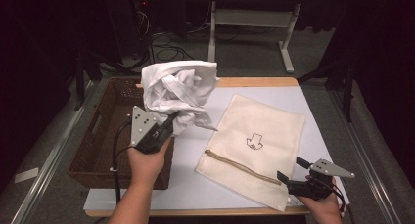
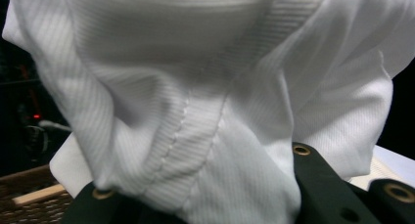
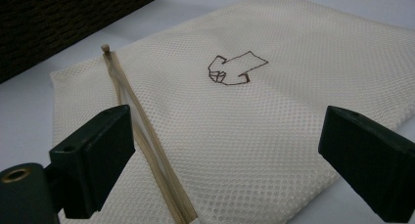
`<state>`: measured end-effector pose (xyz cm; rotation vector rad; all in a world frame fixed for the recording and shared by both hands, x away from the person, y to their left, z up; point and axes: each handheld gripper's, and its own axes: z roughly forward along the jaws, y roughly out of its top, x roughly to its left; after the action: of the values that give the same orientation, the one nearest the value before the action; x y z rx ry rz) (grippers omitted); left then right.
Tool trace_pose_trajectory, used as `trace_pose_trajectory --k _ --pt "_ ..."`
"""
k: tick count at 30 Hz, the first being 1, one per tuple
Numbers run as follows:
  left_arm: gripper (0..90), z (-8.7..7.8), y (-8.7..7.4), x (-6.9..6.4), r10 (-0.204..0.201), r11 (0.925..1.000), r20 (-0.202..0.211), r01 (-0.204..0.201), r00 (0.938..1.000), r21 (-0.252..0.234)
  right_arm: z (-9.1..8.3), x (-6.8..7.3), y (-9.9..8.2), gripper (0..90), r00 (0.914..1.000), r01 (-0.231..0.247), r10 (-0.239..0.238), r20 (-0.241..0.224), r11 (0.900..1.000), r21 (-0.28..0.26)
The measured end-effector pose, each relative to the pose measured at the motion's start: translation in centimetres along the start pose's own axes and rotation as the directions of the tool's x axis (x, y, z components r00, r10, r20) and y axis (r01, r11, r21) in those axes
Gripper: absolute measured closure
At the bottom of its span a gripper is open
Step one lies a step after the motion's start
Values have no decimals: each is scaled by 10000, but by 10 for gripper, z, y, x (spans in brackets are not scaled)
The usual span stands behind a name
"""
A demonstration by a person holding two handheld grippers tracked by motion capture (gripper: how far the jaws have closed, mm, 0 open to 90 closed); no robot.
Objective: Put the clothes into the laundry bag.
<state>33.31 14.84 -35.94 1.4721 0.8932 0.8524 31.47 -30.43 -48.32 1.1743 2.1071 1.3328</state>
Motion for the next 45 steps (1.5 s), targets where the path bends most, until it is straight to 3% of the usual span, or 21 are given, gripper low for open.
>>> trace_pose_trajectory --k 9,17,25,29,32,38,40,42,43,45 --pt "760 1 -20 -39 155 9995 930 -178 9955 242 0 2 0 117 9999 72 -72 -88 10000 -49" --pt "759 1 -44 -60 -61 9975 1441 -42 9895 712 0 3 0 141 9999 148 -148 -76 9999 -73" --pt "757 -23 -66 -68 75 9903 1691 -308 9856 1357 0 5 -1 226 9991 326 -330 -263 9994 -133" --pt "757 -29 -81 -66 -148 9903 1703 -90 9853 1384 2 8 -2 325 9983 501 -504 -287 9987 -104" --pt "757 -32 -88 -62 -535 9903 1830 287 9817 1356 3 12 -2 428 9980 608 -607 -173 9981 19" --pt "754 -31 -89 -60 -512 9908 1846 268 9815 1325 17 17 1 510 9980 599 -583 -251 9958 698" --pt "754 -31 -90 -59 -619 9897 1827 367 9812 1382 23 20 1 531 9965 830 -815 -188 9916 991" --pt "754 -32 -91 -59 -650 9895 1832 396 9809 1388 31 25 -2 577 9928 1197 -1182 -189 9794 1624" --pt "754 -32 -91 -59 -600 9899 1835 349 9812 1373 31 25 -2 577 9928 1197 -1182 -189 9794 1624" --pt "753 -32 -90 -59 -574 9902 1814 329 9817 1354 36 26 -4 610 9903 1388 -1377 -199 9678 2102"
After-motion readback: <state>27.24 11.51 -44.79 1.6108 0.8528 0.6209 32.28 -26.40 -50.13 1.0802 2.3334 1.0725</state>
